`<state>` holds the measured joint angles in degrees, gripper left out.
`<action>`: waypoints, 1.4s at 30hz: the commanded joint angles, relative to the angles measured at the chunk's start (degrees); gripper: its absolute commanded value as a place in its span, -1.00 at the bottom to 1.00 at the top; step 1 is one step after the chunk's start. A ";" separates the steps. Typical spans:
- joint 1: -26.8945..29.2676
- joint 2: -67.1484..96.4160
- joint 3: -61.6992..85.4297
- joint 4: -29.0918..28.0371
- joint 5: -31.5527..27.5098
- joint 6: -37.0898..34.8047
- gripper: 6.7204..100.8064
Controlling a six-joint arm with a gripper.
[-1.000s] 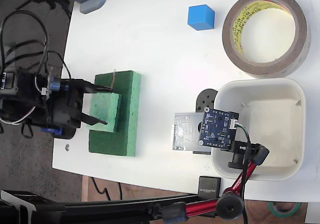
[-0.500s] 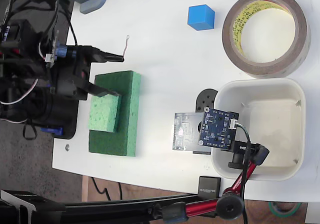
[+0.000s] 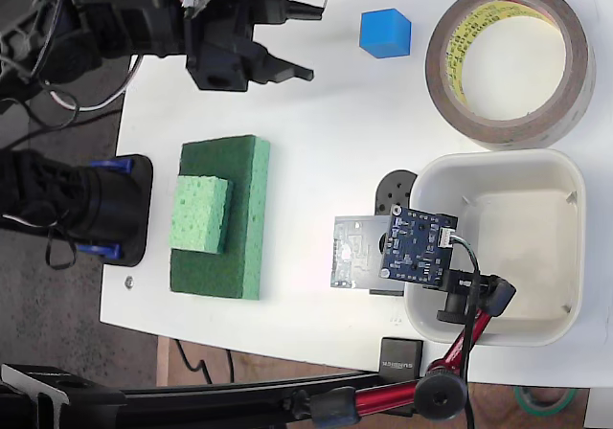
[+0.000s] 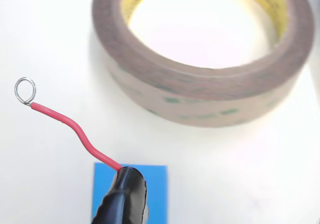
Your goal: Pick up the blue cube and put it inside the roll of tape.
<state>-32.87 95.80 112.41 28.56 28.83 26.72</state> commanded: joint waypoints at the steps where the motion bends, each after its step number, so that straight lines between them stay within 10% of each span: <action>1: -0.53 -3.96 -2.11 -1.85 0.35 0.44 0.98; 42: -1.76 -22.15 -12.13 -7.65 -0.35 5.10 0.98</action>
<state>-34.72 73.30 100.63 21.18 28.48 31.82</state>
